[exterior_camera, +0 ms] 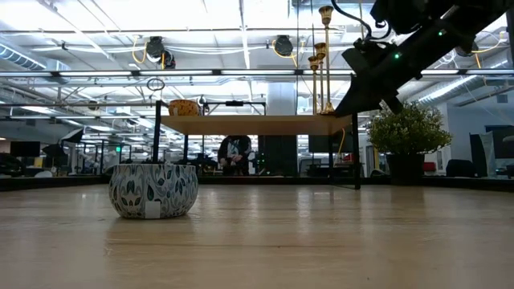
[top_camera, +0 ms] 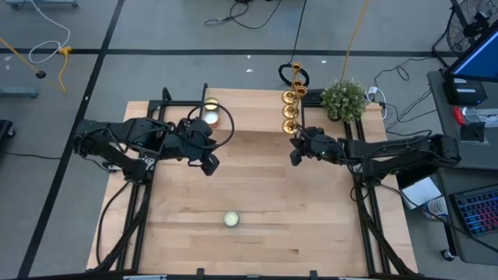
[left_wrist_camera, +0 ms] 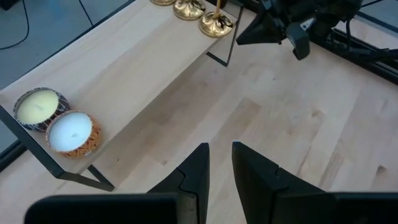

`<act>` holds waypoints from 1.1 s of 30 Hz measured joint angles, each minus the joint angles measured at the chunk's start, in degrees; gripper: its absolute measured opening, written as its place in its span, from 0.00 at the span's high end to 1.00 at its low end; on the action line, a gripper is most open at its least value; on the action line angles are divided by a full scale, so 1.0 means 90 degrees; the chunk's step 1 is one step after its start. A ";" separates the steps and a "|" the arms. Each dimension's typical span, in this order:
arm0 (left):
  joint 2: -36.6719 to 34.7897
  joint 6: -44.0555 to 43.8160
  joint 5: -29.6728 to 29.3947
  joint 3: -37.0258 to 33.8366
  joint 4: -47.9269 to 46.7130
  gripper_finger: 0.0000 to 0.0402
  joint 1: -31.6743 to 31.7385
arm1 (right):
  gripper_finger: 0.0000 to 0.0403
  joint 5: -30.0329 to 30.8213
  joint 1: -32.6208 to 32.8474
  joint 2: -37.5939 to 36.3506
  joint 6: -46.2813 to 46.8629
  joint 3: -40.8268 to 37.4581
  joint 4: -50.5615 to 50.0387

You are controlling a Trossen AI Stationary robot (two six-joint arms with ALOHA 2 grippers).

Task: Pick & Place candle stick holders
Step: Put the candle holder aligned with the other candle holder on the shelf

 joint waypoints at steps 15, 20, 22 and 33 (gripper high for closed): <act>0.0000 0.0080 -0.0008 0.0000 -0.0005 0.82 0.0000 | 1.00 0.0028 -0.0402 0.0000 -0.0086 0.0000 0.0315; 0.0000 0.0078 -0.0024 0.0000 -0.0005 0.82 0.0000 | 1.00 0.0027 -0.0424 0.0000 -0.0139 0.0000 0.0311; 0.0000 0.0078 -0.0026 0.0000 -0.0005 0.82 0.0000 | 1.00 0.0023 -0.0422 0.0000 -0.0139 0.0000 0.0309; 0.0000 0.0073 -0.0019 0.0000 -0.0007 0.82 0.0000 | 1.00 0.0017 -0.0416 0.0000 -0.0109 0.0000 0.0299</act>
